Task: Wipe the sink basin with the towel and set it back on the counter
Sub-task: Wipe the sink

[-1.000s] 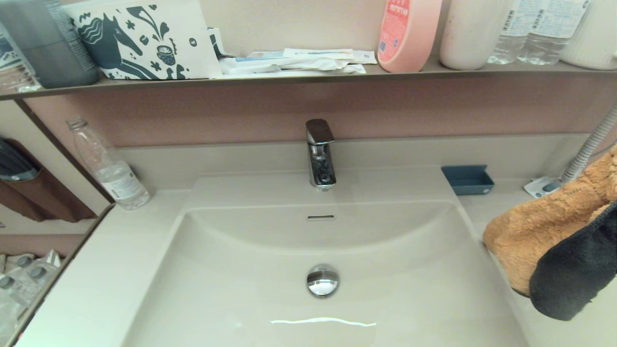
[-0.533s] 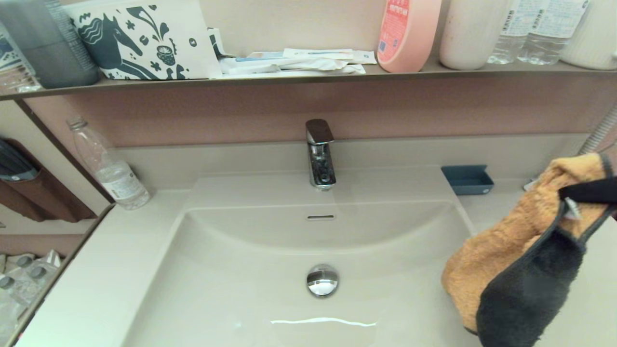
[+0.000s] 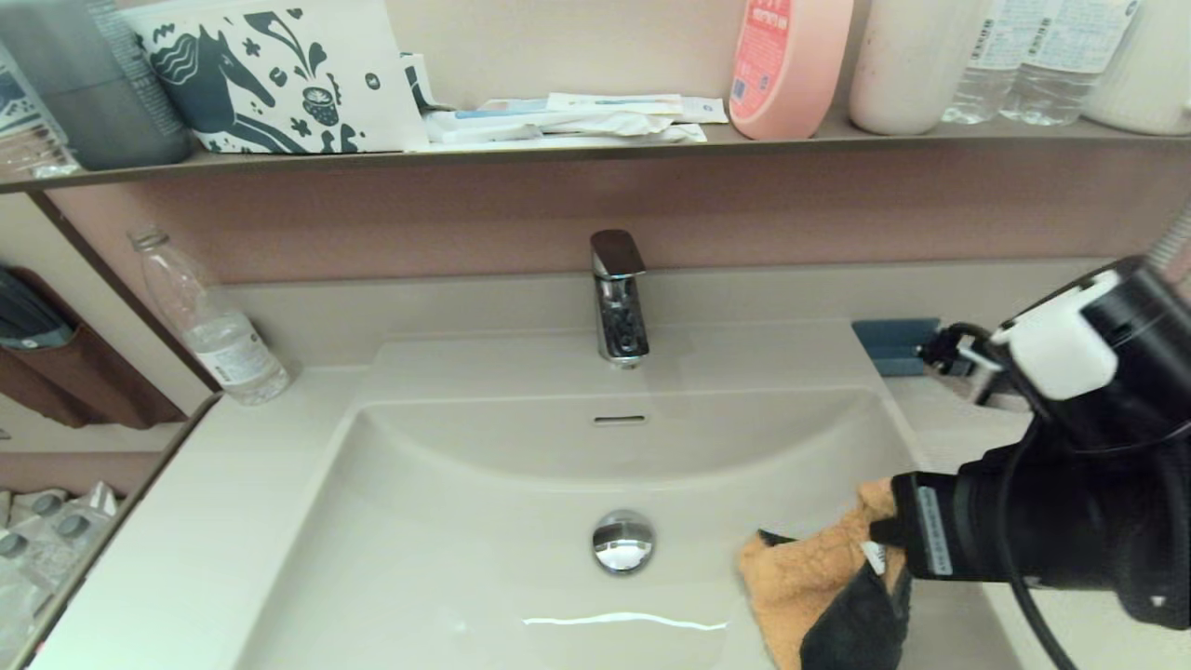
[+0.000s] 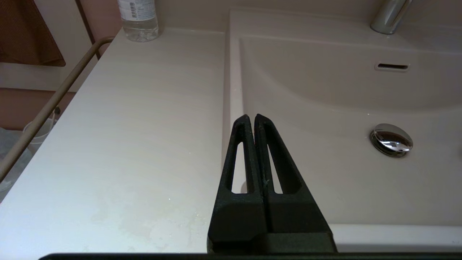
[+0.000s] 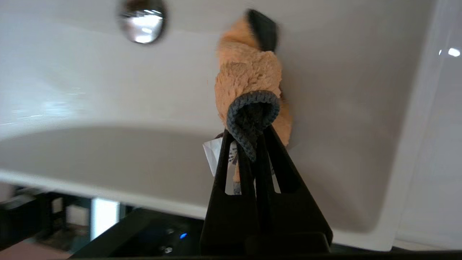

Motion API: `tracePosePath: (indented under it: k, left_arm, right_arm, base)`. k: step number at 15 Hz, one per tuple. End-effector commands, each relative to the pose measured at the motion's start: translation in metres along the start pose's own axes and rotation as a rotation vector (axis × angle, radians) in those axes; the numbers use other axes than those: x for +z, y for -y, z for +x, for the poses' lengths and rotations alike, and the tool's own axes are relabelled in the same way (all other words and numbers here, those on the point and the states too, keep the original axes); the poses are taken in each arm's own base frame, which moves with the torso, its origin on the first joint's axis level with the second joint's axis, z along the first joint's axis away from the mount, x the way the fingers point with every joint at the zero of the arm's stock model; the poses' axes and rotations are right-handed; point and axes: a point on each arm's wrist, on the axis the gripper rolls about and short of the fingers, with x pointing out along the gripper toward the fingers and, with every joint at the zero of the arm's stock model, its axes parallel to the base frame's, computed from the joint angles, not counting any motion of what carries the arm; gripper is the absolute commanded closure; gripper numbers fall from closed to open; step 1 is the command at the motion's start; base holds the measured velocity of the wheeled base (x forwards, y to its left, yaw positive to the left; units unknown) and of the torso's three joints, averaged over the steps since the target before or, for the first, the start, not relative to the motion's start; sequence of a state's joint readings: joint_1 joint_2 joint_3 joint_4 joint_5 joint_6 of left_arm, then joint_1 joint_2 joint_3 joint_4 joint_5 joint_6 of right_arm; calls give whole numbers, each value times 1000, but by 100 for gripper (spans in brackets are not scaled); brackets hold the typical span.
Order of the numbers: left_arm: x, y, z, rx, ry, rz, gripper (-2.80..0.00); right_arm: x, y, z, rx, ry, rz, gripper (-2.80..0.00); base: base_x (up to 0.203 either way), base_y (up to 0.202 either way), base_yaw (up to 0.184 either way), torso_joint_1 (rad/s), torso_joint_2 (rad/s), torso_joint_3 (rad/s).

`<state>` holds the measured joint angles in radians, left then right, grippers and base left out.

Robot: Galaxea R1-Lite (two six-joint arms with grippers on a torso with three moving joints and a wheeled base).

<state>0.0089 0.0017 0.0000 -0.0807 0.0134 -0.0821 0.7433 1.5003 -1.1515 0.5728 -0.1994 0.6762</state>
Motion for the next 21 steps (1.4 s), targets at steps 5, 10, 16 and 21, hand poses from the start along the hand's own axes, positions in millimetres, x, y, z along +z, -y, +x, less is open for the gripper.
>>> tracePosePath:
  k: [5,10,16,21]
  left_arm:
    - [0,0,0,1,-1,-1,0]
    - [0,0,0,1,0,-1,0]
    - [0,0,0,1,-1,-1,0]
    - [0,0,0,1,1,-1,0]
  right_arm:
    - [-36,-20,93,-314,-161,-126,0]
    - [-46,-24,118,-373,-176,-157,0]
    - [-58,-29,160,-363,-176,-153,0]
    - [-69,-50,174,-212,-212,-101,0]
  base:
    - [0,0,0,0,0,0]
    - [0,0,0,0,0,0]
    - [0,0,0,0,0,0]
    - [0,0,0,0,0,0]
